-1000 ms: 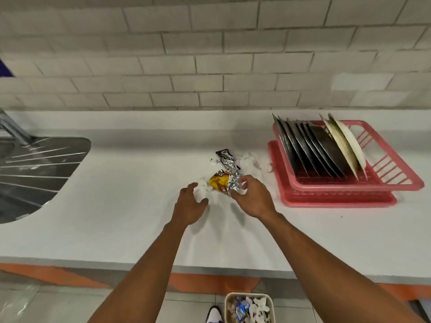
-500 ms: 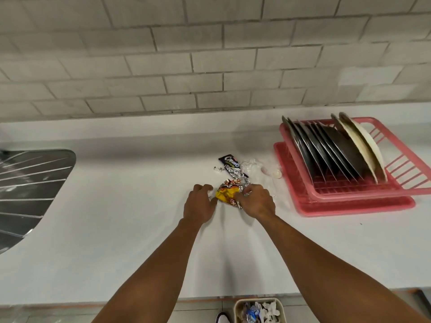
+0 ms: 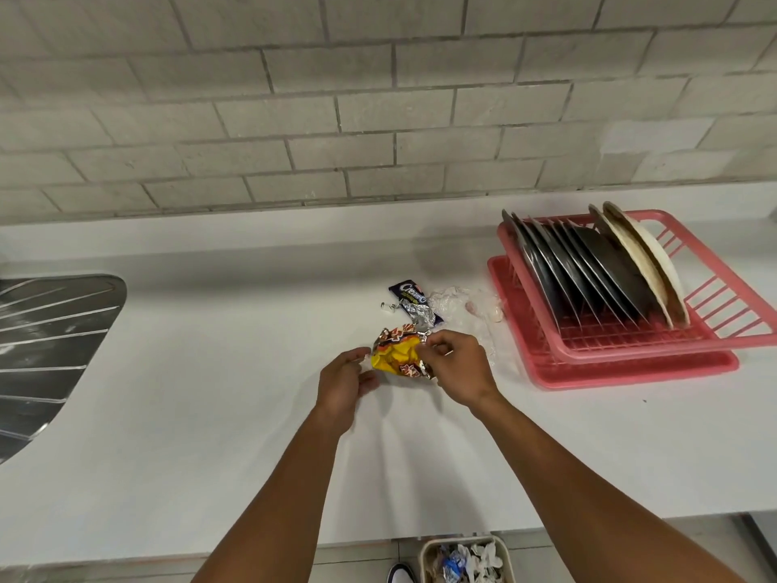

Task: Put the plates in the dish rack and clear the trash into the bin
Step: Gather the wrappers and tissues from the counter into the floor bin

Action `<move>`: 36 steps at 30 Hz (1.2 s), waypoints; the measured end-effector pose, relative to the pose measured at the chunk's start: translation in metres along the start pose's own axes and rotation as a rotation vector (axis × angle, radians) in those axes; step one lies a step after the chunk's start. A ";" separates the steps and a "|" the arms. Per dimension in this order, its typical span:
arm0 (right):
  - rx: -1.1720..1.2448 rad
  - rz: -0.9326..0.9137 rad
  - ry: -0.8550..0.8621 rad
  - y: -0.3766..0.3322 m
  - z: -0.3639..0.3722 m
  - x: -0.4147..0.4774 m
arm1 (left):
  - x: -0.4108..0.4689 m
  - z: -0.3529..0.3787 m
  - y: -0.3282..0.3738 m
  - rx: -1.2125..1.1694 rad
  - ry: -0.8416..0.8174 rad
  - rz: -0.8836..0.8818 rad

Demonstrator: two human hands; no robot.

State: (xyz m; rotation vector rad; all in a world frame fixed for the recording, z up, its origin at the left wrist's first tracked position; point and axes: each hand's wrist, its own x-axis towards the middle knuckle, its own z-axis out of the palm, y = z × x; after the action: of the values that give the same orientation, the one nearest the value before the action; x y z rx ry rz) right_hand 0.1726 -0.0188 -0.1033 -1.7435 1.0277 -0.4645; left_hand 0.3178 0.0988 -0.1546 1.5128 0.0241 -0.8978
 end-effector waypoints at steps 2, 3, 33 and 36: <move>0.022 0.002 -0.070 -0.002 0.002 -0.004 | -0.011 0.006 0.007 -0.162 -0.090 -0.094; 0.004 -0.017 -0.087 -0.002 0.004 -0.005 | -0.017 0.009 0.011 -0.233 -0.137 -0.133; 1.075 0.534 -0.116 -0.007 0.021 -0.026 | -0.043 0.075 -0.017 0.527 0.040 0.555; 0.999 0.542 -0.112 -0.005 0.022 -0.027 | -0.038 0.070 -0.022 0.710 0.169 0.722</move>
State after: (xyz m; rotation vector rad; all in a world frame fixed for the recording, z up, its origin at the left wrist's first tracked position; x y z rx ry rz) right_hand 0.1753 0.0161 -0.1039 -0.5689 0.9009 -0.4121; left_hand 0.2446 0.0614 -0.1447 2.0362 -0.7407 -0.1777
